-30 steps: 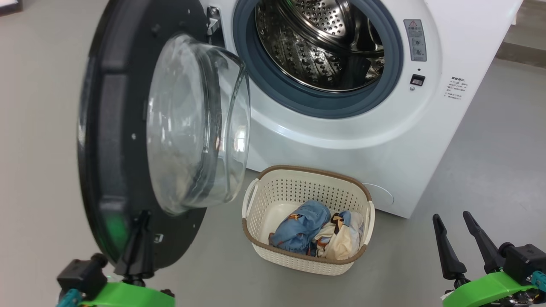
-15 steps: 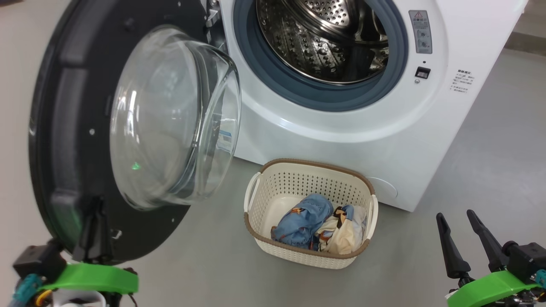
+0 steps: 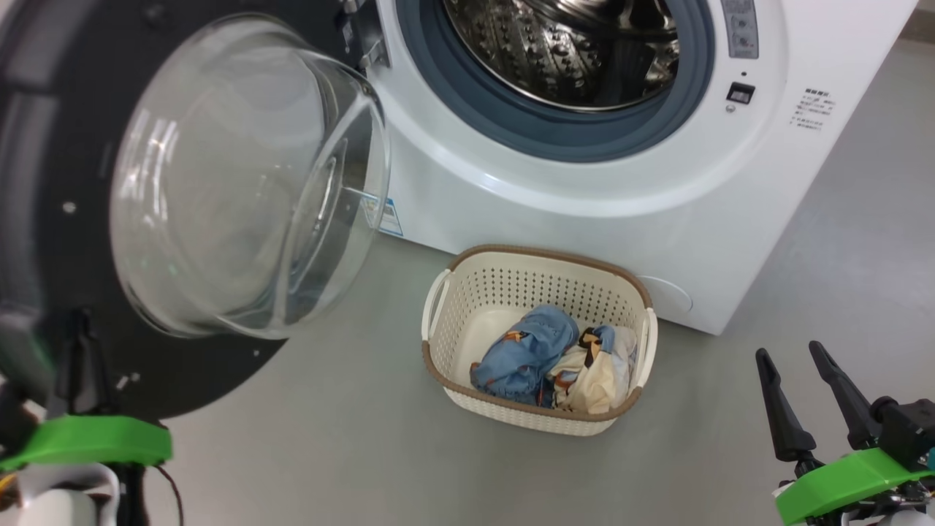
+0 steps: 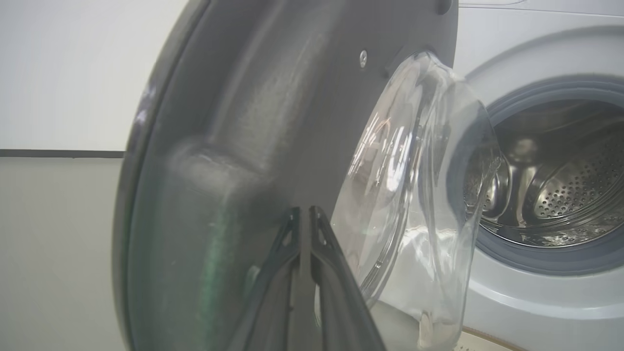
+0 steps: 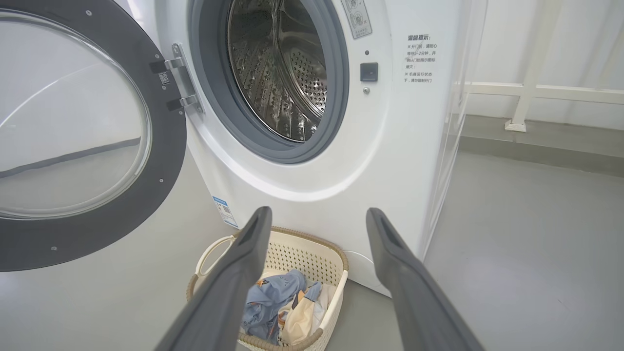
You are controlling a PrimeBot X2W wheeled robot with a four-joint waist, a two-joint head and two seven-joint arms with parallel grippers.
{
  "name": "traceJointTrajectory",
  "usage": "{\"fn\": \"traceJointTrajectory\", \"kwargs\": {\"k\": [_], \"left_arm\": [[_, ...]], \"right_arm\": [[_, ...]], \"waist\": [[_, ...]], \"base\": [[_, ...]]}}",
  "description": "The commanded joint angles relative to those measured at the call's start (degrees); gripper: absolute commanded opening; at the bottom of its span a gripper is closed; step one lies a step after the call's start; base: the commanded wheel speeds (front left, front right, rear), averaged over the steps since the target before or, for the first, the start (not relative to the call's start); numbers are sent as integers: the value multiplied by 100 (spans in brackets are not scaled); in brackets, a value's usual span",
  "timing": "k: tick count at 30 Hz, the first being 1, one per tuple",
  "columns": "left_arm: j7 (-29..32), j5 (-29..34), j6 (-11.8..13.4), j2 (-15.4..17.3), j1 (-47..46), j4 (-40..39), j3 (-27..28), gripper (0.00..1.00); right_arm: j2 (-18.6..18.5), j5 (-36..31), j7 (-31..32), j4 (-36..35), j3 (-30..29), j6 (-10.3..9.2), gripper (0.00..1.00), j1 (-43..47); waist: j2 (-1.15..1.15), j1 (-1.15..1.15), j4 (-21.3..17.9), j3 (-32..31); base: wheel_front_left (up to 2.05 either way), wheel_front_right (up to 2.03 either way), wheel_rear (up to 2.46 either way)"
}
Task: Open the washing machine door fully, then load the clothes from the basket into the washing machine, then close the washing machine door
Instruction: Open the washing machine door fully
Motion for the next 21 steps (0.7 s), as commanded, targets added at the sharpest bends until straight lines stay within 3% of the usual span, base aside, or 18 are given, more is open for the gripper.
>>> {"fn": "traceJointTrajectory", "kwargs": {"k": [1, 21], "left_arm": [[-37, 74, -4, 331, -366, -25, 434, 0], [-37, 858, -218, 767, -1392, 921, 1544, 0]], "right_arm": [[-149, -83, -70, -141, 174, 32, 100, -208], [-358, -184, -70, -178, 313, 32, 100, -746]], "waist": [[0, 0, -10, 109], [0, 0, -97, 983]], "base": [[0, 0, 0], [0, 0, 0]]}}
